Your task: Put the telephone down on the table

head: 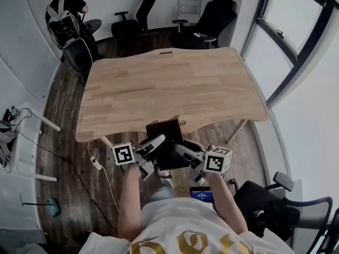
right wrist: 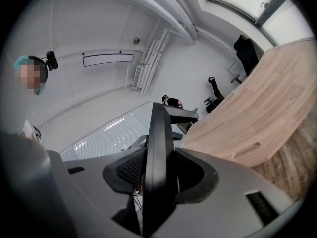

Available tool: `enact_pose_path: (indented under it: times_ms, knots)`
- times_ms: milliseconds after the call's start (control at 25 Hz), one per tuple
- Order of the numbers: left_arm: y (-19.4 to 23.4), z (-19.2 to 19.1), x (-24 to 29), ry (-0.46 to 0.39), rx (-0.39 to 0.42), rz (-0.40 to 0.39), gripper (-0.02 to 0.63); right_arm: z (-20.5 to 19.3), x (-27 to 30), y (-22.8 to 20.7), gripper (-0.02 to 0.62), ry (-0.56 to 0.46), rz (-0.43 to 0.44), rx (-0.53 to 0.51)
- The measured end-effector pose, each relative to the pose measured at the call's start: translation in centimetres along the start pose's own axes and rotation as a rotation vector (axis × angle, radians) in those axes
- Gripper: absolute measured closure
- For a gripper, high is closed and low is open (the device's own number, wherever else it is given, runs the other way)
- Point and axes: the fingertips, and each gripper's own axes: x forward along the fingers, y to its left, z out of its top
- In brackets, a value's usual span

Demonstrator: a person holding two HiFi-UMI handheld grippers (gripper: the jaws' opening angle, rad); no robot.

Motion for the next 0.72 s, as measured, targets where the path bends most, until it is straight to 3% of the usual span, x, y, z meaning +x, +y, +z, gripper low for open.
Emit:
enact_pose_path:
  times_ms: [240,720]
  knots:
    - [5.5,5.5,2.9,0.032,-0.044,0.001,0.407,3.7,4.6,-5.3,0.425,0.012,-0.045,0.029]
    - [15.6,16.9,7.0,0.106,-0.031,0.023,0.407,10.8,14.4,-14.1,0.425,0.001,-0.107,0.063]
